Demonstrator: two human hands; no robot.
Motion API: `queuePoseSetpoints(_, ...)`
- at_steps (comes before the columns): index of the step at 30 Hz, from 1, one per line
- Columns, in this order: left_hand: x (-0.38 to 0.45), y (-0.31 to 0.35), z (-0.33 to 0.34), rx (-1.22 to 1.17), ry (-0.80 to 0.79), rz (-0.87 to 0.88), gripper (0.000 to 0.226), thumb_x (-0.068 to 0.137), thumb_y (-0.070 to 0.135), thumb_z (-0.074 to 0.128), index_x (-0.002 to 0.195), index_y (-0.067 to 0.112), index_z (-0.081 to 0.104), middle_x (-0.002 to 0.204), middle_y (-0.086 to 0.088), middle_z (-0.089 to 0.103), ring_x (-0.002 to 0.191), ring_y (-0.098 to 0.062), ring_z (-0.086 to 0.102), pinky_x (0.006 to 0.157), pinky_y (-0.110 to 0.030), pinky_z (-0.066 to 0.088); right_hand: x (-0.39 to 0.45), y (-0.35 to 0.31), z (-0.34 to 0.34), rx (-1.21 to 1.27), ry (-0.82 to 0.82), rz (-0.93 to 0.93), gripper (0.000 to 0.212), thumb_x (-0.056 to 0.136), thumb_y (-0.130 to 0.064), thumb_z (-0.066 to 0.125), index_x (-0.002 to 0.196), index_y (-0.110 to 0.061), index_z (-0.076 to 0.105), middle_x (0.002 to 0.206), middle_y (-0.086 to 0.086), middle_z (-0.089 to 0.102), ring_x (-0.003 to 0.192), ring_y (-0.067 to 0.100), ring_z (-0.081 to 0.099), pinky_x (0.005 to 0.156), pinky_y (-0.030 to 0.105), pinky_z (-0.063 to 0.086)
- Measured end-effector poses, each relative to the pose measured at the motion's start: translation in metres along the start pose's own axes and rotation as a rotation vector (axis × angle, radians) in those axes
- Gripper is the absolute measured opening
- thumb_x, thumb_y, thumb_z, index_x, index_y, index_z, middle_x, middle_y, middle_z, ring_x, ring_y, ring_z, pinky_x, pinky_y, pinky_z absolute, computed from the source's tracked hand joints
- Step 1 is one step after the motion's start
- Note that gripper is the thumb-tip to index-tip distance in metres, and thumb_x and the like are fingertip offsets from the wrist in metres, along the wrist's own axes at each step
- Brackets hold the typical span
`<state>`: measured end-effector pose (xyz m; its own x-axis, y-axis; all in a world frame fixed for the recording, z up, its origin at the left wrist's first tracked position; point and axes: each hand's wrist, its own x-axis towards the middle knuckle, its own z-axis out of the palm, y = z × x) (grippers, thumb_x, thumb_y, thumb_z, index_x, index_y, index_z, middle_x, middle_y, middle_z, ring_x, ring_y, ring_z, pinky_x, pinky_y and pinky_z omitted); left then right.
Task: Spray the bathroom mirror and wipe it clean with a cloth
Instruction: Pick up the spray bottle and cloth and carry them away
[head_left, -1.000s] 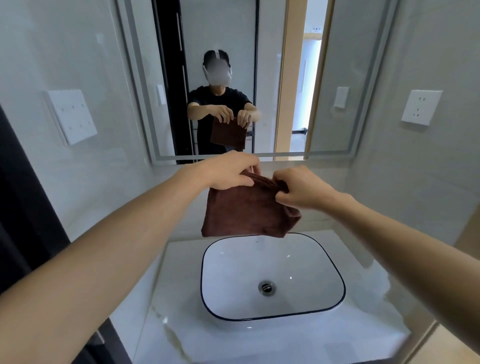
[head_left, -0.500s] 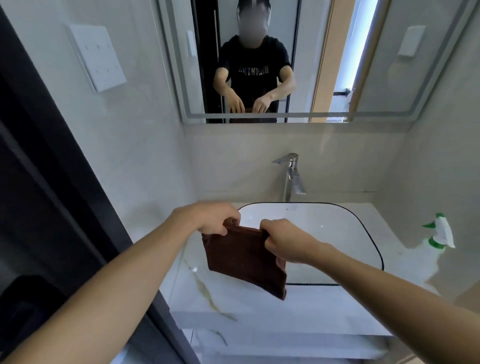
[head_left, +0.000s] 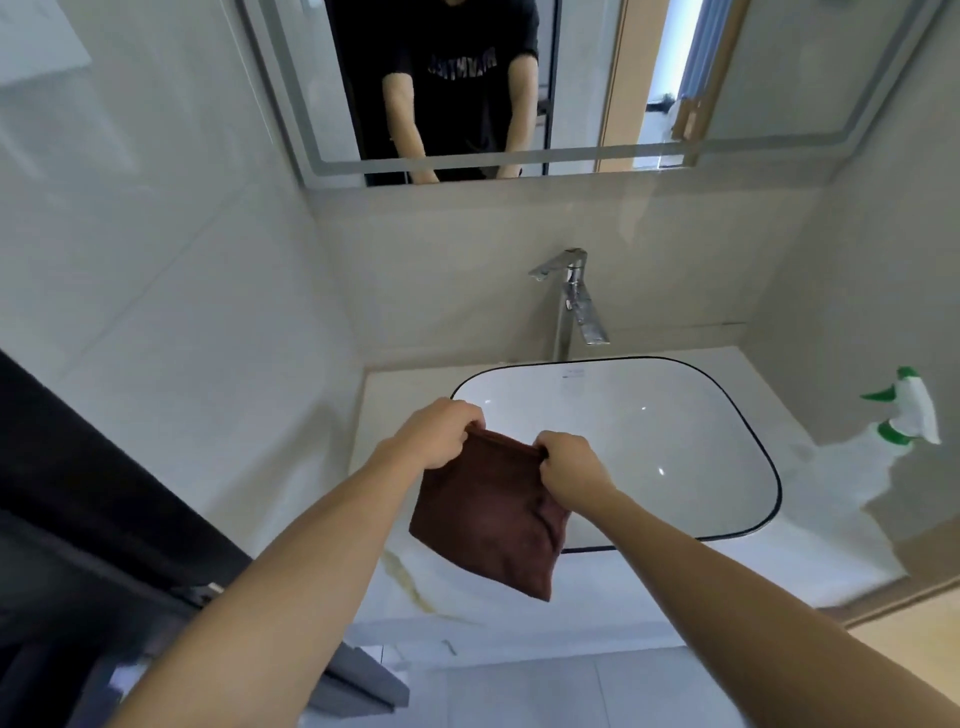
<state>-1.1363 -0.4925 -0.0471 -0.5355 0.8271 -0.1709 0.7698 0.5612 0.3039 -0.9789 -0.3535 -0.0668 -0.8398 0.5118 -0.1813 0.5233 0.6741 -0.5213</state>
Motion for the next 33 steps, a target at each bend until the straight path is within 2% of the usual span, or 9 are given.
queuePoseSetpoints(3, 0.004, -0.001, 0.014, 0.0, 0.166, 0.057, 0.034, 0.09, -0.002, 0.053, 0.112, 0.019, 0.069, 0.111, -0.003, 0.069, 0.103, -0.026, 0.062, 0.087, -0.037, 0.05, 0.004, 0.01, 0.01, 0.001, 0.053, 0.025, 0.037, 0.088, 0.004, 0.041, 0.113, -0.01, 0.064, 0.114, 0.011, 0.065, 0.102, 0.029, 0.06, 0.073, 0.03, 0.043)
queuePoseSetpoints(6, 0.009, -0.003, 0.019, 0.071, 0.424, 0.14, 0.037, 0.08, -0.007, 0.067, 0.113, 0.011, 0.072, 0.112, -0.006, 0.073, 0.102, -0.03, 0.067, 0.091, -0.039, 0.05, 0.003, 0.02, 0.006, -0.011, 0.147, 0.022, 0.042, 0.095, -0.007, 0.047, 0.135, -0.016, 0.054, 0.132, 0.007, 0.055, 0.115, 0.027, 0.058, 0.09, 0.037, 0.051)
queuePoseSetpoints(11, 0.017, 0.017, 0.022, 0.14, 0.51, 0.182, 0.042, 0.071, -0.002, 0.08, 0.11, 0.01, 0.072, 0.107, -0.003, 0.073, 0.096, -0.027, 0.069, 0.09, -0.04, 0.052, -0.005, 0.052, -0.023, -0.032, 0.21, 0.088, 0.047, 0.098, -0.012, 0.05, 0.144, -0.018, 0.046, 0.147, 0.003, 0.046, 0.129, 0.025, 0.049, 0.1, 0.038, 0.046)
queuePoseSetpoints(15, 0.028, 0.043, 0.038, 0.142, 0.507, 0.22, 0.042, 0.071, 0.005, 0.083, 0.112, 0.009, 0.071, 0.109, -0.004, 0.071, 0.096, -0.027, 0.069, 0.088, -0.041, 0.054, -0.023, 0.091, -0.047, 0.06, 0.342, 0.142, 0.042, 0.097, -0.01, 0.051, 0.139, -0.015, 0.052, 0.143, 0.003, 0.05, 0.125, 0.023, 0.052, 0.098, 0.034, 0.045)
queuePoseSetpoints(18, 0.038, 0.072, 0.054, 0.098, 0.478, 0.26, 0.04, 0.076, 0.009, 0.081, 0.114, 0.009, 0.069, 0.113, -0.005, 0.069, 0.099, -0.027, 0.068, 0.088, -0.041, 0.055, -0.043, 0.132, -0.066, 0.152, 0.503, 0.284, 0.028, 0.097, -0.015, 0.052, 0.124, -0.017, 0.06, 0.129, 0.0, 0.056, 0.1, 0.019, 0.061, 0.078, 0.034, 0.053)
queuePoseSetpoints(22, 0.052, 0.124, 0.071, 0.005, 0.475, 0.327, 0.034, 0.083, 0.012, 0.076, 0.116, 0.01, 0.067, 0.118, -0.004, 0.067, 0.102, -0.026, 0.066, 0.087, -0.038, 0.054, -0.073, 0.193, -0.093, 0.248, 0.732, 0.572, 0.005, 0.096, -0.017, 0.054, 0.097, -0.012, 0.054, 0.107, 0.008, 0.059, 0.082, 0.022, 0.053, 0.065, 0.031, 0.04)
queuePoseSetpoints(27, 0.073, 0.191, 0.085, -0.226, 0.418, 0.339, 0.033, 0.092, 0.012, 0.063, 0.125, 0.013, 0.062, 0.129, 0.001, 0.062, 0.111, -0.023, 0.061, 0.089, -0.037, 0.05, -0.089, 0.261, -0.118, 0.384, 0.87, 0.769, 0.035, 0.091, -0.025, 0.066, 0.116, -0.005, 0.051, 0.124, 0.013, 0.053, 0.107, 0.032, 0.055, 0.083, 0.037, 0.045)
queuePoseSetpoints(30, 0.091, 0.224, 0.091, -0.346, 0.427, 0.302, 0.034, 0.096, 0.013, 0.057, 0.13, 0.013, 0.059, 0.133, 0.001, 0.059, 0.119, -0.021, 0.057, 0.096, -0.031, 0.044, -0.083, 0.291, -0.131, 0.427, 0.801, 0.769, 0.062, 0.089, -0.032, 0.071, 0.138, -0.005, 0.043, 0.138, 0.016, 0.048, 0.123, 0.035, 0.051, 0.098, 0.041, 0.044)
queuePoseSetpoints(33, 0.111, 0.253, 0.092, -0.407, 0.419, 0.281, 0.035, 0.098, 0.015, 0.054, 0.133, 0.013, 0.057, 0.137, 0.001, 0.057, 0.124, -0.021, 0.054, 0.099, -0.03, 0.042, -0.068, 0.314, -0.138, 0.451, 0.739, 0.714, 0.081, 0.085, -0.041, 0.074, 0.15, -0.012, 0.035, 0.149, 0.012, 0.043, 0.133, 0.033, 0.047, 0.104, 0.043, 0.042)
